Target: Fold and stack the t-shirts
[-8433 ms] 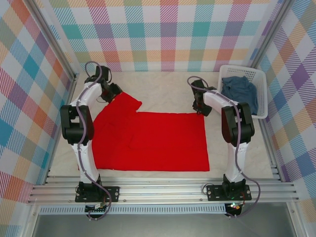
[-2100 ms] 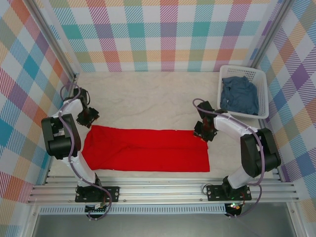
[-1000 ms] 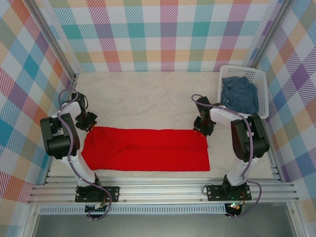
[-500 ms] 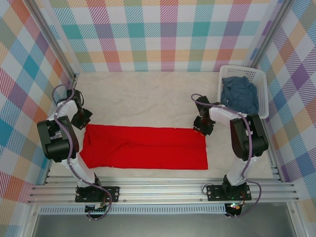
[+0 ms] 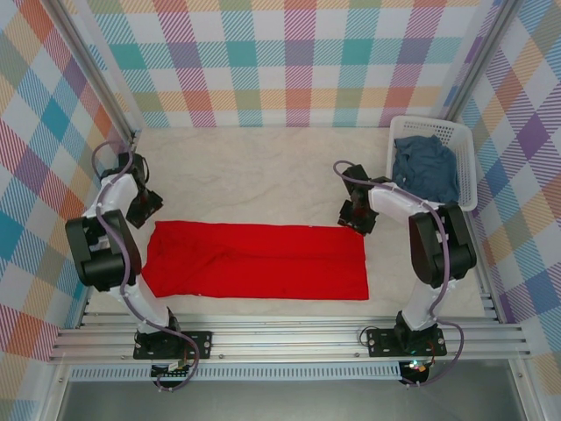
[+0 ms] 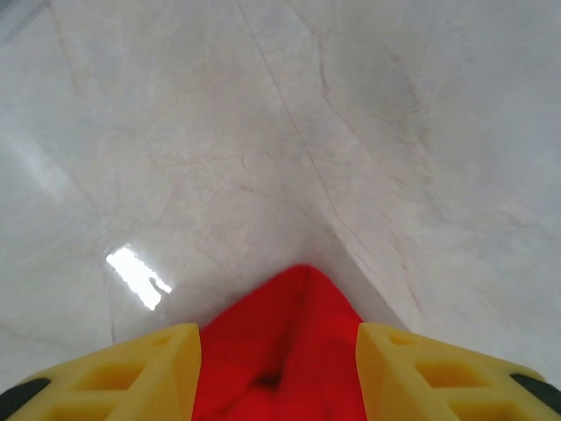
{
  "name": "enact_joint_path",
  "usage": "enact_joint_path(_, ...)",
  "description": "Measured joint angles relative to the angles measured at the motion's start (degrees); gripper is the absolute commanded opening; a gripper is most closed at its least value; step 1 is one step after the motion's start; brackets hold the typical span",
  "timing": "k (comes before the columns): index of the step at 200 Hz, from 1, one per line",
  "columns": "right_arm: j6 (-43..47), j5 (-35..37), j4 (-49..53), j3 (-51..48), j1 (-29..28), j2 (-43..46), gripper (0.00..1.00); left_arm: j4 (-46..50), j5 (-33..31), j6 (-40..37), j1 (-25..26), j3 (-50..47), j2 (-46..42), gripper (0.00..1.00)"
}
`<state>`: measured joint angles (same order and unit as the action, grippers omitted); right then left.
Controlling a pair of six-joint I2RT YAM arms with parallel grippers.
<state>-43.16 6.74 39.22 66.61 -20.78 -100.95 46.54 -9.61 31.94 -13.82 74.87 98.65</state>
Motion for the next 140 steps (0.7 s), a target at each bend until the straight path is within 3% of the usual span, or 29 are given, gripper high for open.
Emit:
enact_joint_path(27,1.3,-0.2,0.0,0.2,-2.4,4.0,0.42,0.0,1.8,1.9,1.0,-6.2,-10.2,0.44)
enact_joint_path(49,2.8,-4.7,-3.1,-0.3,-4.3,4.8,0.42,0.3,4.1,3.1,1.0,-13.5,-13.7,0.42)
enact_joint_path(85,3.6,-15.0,-10.2,-1.1,-6.6,0.0,0.41,1.3,9.6,5.1,1.0,-19.9,-11.0,0.43)
enact_joint_path(140,2.0,-20.2,-10.2,2.3,-3.4,-8.9,0.4,-0.6,9.9,8.3,1.1,-17.9,-4.5,0.45)
